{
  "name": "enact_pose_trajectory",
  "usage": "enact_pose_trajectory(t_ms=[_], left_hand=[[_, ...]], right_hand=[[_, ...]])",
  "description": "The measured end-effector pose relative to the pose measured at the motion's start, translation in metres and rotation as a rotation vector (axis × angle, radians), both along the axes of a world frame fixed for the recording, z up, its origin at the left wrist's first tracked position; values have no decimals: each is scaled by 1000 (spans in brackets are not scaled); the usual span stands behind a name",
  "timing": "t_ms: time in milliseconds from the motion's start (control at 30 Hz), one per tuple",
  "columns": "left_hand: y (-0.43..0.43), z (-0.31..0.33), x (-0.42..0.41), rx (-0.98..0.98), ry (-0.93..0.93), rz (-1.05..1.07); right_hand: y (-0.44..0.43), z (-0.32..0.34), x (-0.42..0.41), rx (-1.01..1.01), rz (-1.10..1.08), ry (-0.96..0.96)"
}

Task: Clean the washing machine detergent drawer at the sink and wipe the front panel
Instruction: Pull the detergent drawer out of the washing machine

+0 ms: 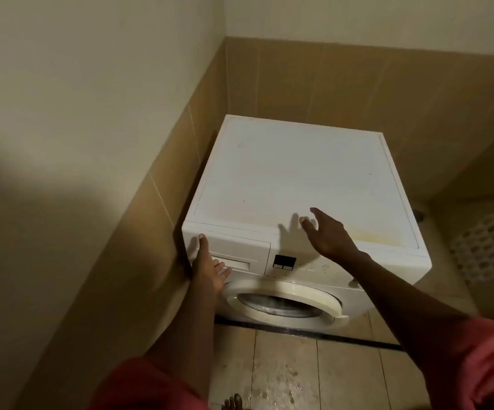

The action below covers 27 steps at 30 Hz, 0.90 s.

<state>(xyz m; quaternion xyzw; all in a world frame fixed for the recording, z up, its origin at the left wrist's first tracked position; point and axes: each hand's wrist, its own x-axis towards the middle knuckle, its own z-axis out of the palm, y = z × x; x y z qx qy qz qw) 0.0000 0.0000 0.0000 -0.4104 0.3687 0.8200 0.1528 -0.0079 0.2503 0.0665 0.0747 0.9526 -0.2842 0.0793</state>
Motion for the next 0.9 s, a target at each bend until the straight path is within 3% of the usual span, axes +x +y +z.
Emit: enact_pose_trajectory(t_ms=[267, 900], left_hand=[[7, -16, -20, -10, 3, -29], [23, -22, -31, -34, -17, 39]], right_hand=[[0, -32, -11, -12, -119, -81], [-2, -60, -7, -20, -232, 88]])
